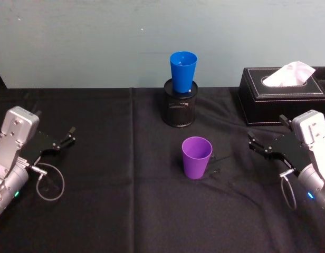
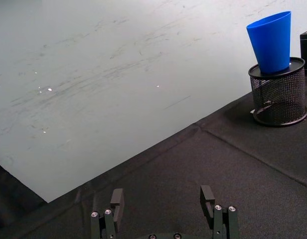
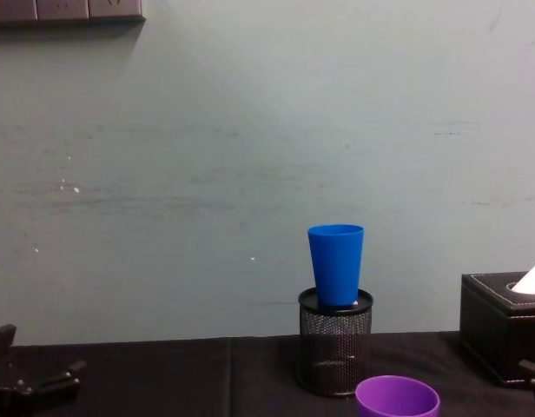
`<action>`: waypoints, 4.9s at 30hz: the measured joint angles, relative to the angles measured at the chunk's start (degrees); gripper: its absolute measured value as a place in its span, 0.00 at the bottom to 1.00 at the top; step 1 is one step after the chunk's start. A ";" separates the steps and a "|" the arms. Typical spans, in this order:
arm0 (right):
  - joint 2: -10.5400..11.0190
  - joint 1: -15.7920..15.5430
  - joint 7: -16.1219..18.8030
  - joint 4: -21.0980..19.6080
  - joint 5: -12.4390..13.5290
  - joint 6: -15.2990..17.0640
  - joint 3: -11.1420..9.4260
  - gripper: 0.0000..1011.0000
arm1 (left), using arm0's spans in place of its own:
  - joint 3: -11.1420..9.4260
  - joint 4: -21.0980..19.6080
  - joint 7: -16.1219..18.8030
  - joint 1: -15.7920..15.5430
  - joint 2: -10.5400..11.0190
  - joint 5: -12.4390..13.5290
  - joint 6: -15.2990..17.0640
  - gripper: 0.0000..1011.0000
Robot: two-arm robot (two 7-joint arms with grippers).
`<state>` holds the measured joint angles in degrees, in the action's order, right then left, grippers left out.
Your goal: Pick up one cup with a gripper and tap it against the other cup.
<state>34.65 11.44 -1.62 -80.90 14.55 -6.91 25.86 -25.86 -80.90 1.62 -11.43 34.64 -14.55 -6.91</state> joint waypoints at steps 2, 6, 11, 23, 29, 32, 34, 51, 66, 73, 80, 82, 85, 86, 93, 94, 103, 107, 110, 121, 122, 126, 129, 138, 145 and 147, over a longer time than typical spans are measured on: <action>0.00 0.00 0.00 0.00 0.00 0.00 0.00 0.99 | 0.00 0.00 0.00 0.00 0.00 0.00 0.00 0.99; 0.00 0.00 0.00 0.00 0.00 0.00 0.00 0.99 | 0.00 0.00 0.00 0.00 0.00 0.00 0.00 0.99; 0.00 0.00 0.00 0.00 0.00 0.00 0.00 0.99 | 0.00 0.00 0.00 0.00 0.00 0.00 0.00 0.99; 0.00 0.00 0.00 0.00 0.00 0.00 0.00 0.99 | 0.00 0.00 0.00 0.00 0.00 0.00 0.00 0.99; 0.00 0.00 0.00 0.00 0.00 0.00 0.00 0.99 | 0.00 0.00 0.00 0.00 0.00 0.00 0.00 0.99; 0.00 0.00 0.00 0.00 0.00 0.00 0.00 0.99 | 0.00 0.00 0.00 0.00 0.00 0.00 0.00 0.99; 0.00 0.00 0.00 0.00 0.00 0.00 0.00 0.99 | 0.00 0.00 0.00 0.00 0.00 0.00 0.00 0.99; 0.00 -0.01 0.00 0.00 0.00 0.00 0.00 0.99 | 0.00 0.00 0.00 0.00 0.00 0.00 0.00 0.99; -0.11 -0.73 3.93 -1.72 2.02 -3.52 -2.76 0.99 | 0.00 0.00 0.00 0.00 0.00 0.00 0.00 0.99; 1.19 -3.64 10.13 -4.81 7.38 -3.01 -4.35 0.99 | 0.00 0.00 0.00 0.00 0.00 0.00 0.00 0.99; 2.70 -6.50 19.75 -5.71 13.58 -1.06 -4.34 0.99 | 0.00 0.00 0.00 0.00 0.00 0.00 0.00 0.99; 2.78 -6.69 21.97 -5.68 14.25 -0.67 -3.78 0.99 | 0.00 0.00 0.00 0.00 0.00 0.00 0.00 0.99; 2.23 -6.30 26.06 -4.81 14.56 -0.41 -2.21 0.99 | 0.00 0.00 0.00 0.00 0.00 0.00 0.00 0.99; 1.93 -6.05 26.63 -4.50 14.42 -0.41 -1.85 0.99 | 0.00 0.00 0.00 0.00 0.00 0.00 0.00 0.99; -1.56 -2.94 29.26 -0.89 12.22 -0.99 0.19 0.99 | 0.00 0.00 0.00 0.00 0.00 0.00 0.00 0.99; -1.89 -2.60 29.45 -0.45 12.00 -1.09 0.29 0.99 | 0.00 0.00 0.00 0.00 0.00 0.00 0.00 0.99; -5.83 1.28 31.04 4.68 9.56 -2.86 0.89 0.99 | 0.00 0.00 0.00 0.00 0.00 0.00 0.00 0.99; -7.77 2.93 31.89 7.33 8.90 -3.74 0.92 0.99 | 0.00 0.00 0.00 0.00 0.00 0.00 0.00 0.99; -8.63 3.57 32.30 8.51 8.64 -4.21 0.90 0.99 | 0.00 0.00 0.00 0.00 0.00 0.00 0.00 0.99; -11.77 5.62 34.15 12.78 7.27 -5.86 0.73 0.99 | 0.00 0.00 0.00 0.00 0.00 0.00 0.00 0.99; -11.82 5.65 34.17 12.85 7.24 -5.89 0.73 0.99 | 0.00 0.00 0.00 0.00 0.00 0.00 0.00 0.99; -11.72 5.64 34.16 12.78 7.25 -5.89 0.72 0.99 | 0.00 0.00 0.00 0.00 0.00 0.00 0.00 0.99; -11.68 5.61 34.15 12.67 7.26 -5.89 0.73 0.99 | 0.00 0.00 0.00 0.00 0.00 0.00 0.00 0.99; -11.54 5.52 34.12 12.50 7.40 -5.84 0.76 0.87 | 0.00 0.00 0.00 0.00 0.00 0.00 0.00 0.99; -11.51 5.48 34.10 12.42 7.44 -5.76 0.77 0.75 | 0.00 0.00 0.00 0.00 0.00 0.00 0.00 0.99; -11.50 5.48 34.09 12.41 7.45 -5.75 0.77 0.74 | 0.00 0.00 0.00 0.00 0.00 0.00 0.00 0.99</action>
<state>23.15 16.91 32.47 -68.50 22.00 -12.66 26.63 -25.86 -80.90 1.62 -11.43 34.64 -14.55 -6.91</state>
